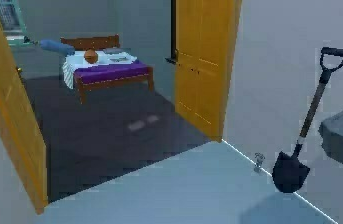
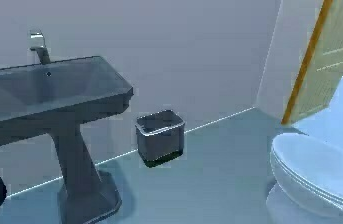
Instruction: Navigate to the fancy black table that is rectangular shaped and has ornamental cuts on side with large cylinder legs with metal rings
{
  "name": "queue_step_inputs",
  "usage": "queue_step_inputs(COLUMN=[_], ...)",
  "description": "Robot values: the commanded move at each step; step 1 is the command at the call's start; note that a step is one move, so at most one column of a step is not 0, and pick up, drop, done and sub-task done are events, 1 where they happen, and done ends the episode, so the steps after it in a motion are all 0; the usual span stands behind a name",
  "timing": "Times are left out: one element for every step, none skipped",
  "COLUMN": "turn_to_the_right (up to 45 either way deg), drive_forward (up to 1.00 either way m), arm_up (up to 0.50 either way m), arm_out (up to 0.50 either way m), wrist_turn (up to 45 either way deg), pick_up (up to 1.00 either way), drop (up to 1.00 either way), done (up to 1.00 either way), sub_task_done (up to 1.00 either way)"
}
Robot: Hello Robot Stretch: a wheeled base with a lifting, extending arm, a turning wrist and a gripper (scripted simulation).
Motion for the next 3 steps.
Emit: queue_step_inputs(turn_to_the_right=[-45.0,-45.0,-45.0], drive_forward=[0.0,0.0,0.0], arm_up=[0.0,0.0,0.0], arm_out=[0.0,0.0,0.0], wrist_turn=[0.0,0.0,0.0], pick_up=[0.0,0.0,0.0], drop=[0.0,0.0,0.0], done=[0.0,0.0,0.0], sub_task_done=[0.0,0.0,0.0])
